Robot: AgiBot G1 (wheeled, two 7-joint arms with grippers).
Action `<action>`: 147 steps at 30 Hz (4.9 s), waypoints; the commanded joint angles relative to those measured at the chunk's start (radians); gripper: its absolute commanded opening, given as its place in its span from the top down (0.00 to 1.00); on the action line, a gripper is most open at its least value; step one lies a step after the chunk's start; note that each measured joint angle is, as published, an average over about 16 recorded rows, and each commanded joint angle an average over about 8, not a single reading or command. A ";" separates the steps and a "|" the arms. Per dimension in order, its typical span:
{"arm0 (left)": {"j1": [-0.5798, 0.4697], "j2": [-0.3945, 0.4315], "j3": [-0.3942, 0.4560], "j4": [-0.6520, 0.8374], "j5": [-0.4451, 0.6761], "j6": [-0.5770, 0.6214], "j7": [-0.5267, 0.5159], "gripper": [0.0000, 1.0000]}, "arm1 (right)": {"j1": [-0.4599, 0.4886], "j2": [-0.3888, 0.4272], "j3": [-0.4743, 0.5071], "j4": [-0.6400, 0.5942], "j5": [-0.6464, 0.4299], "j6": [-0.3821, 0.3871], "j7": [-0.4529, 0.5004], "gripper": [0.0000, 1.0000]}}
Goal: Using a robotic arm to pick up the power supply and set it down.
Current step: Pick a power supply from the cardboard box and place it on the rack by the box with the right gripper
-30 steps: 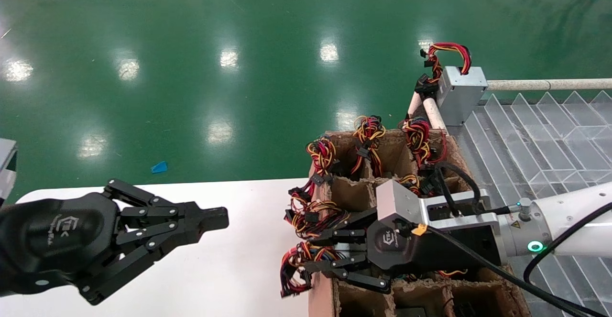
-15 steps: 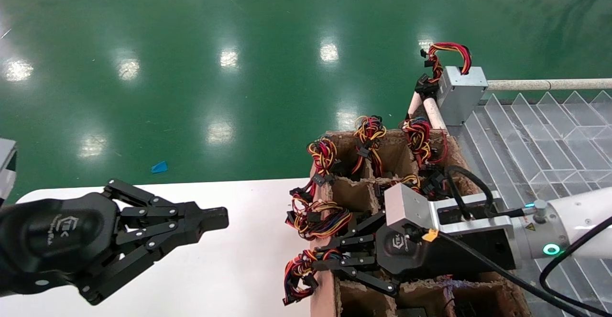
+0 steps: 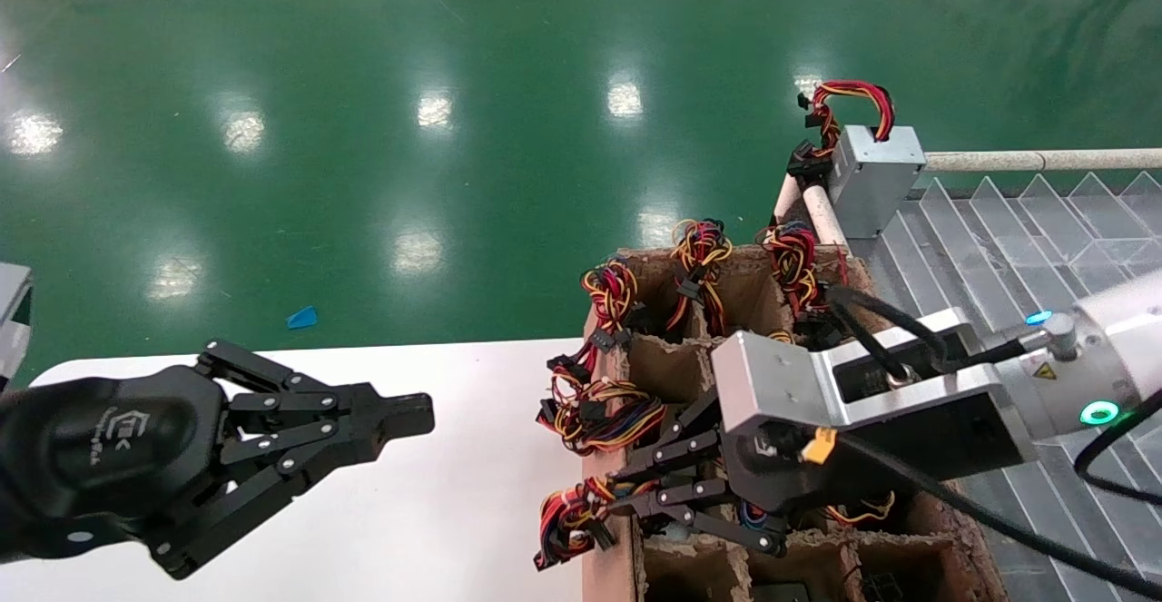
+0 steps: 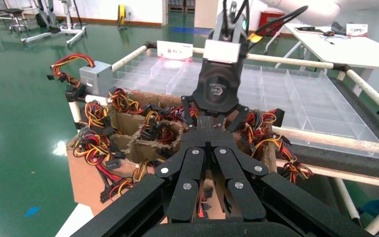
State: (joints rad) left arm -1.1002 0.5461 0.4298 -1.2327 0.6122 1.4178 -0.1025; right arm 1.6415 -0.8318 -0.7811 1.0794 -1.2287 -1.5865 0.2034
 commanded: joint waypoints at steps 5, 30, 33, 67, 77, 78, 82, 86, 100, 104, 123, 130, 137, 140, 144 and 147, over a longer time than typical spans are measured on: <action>0.000 0.000 0.000 0.000 0.000 0.000 0.000 1.00 | 0.127 0.010 -0.098 0.097 -0.016 -0.005 0.059 1.00; 0.000 0.000 0.000 0.000 0.000 0.000 0.000 1.00 | 0.648 -0.039 -0.379 0.060 0.014 0.012 -0.021 1.00; 0.000 0.000 0.000 0.000 0.000 0.000 0.000 1.00 | 0.681 -0.043 -0.375 0.025 0.029 0.023 -0.052 1.00; 0.000 0.000 0.000 0.000 0.000 0.000 0.000 1.00 | 0.844 0.059 -0.282 -0.201 -0.077 0.253 -0.244 1.00; 0.000 0.000 0.000 0.000 0.000 0.000 0.000 1.00 | 0.874 0.135 -0.302 -0.214 -0.205 0.358 -0.125 1.00; 0.000 0.000 0.000 0.000 0.000 0.000 0.000 1.00 | 0.876 0.142 -0.306 -0.216 -0.221 0.367 -0.114 1.00; 0.000 0.000 0.000 0.000 0.000 0.000 0.000 1.00 | 0.877 0.164 -0.326 -0.234 -0.291 0.411 -0.079 1.00; 0.000 0.000 0.000 0.000 0.000 0.000 0.000 1.00 | 0.861 0.173 -0.341 -0.276 -0.342 0.460 -0.063 1.00; 0.000 0.000 0.000 0.000 0.000 0.000 0.000 1.00 | 0.769 0.116 -0.354 -0.583 -0.355 0.572 -0.180 1.00; 0.000 0.000 0.000 0.000 0.000 0.000 0.000 1.00 | 0.746 0.082 -0.354 -0.674 -0.351 0.600 -0.209 1.00; 0.000 0.000 0.000 0.000 0.000 0.000 0.000 1.00 | 0.619 -0.061 -0.250 -0.990 -0.188 0.770 -0.326 1.00; 0.000 0.000 0.000 0.000 0.000 0.000 0.000 1.00 | 0.560 -0.112 -0.220 -1.038 -0.145 0.871 -0.348 1.00; 0.000 0.000 0.000 0.000 0.000 0.000 0.000 1.00 | 0.513 -0.163 -0.189 -1.056 -0.101 1.007 -0.350 1.00; 0.000 0.000 0.000 0.000 0.000 0.000 0.000 1.00 | 0.502 -0.176 -0.180 -1.057 -0.089 1.040 -0.356 1.00; 0.000 0.000 0.000 0.000 0.000 0.000 0.000 1.00 | 0.488 -0.186 -0.176 -1.060 -0.083 1.064 -0.365 1.00; 0.000 0.000 0.000 0.000 0.000 0.000 0.000 1.00 | 0.479 -0.194 -0.174 -1.063 -0.080 1.072 -0.370 1.00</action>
State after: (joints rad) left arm -1.1002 0.5461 0.4299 -1.2327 0.6122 1.4178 -0.1025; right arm 2.1212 -1.0270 -0.9544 0.0183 -1.3078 -0.5210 -0.1648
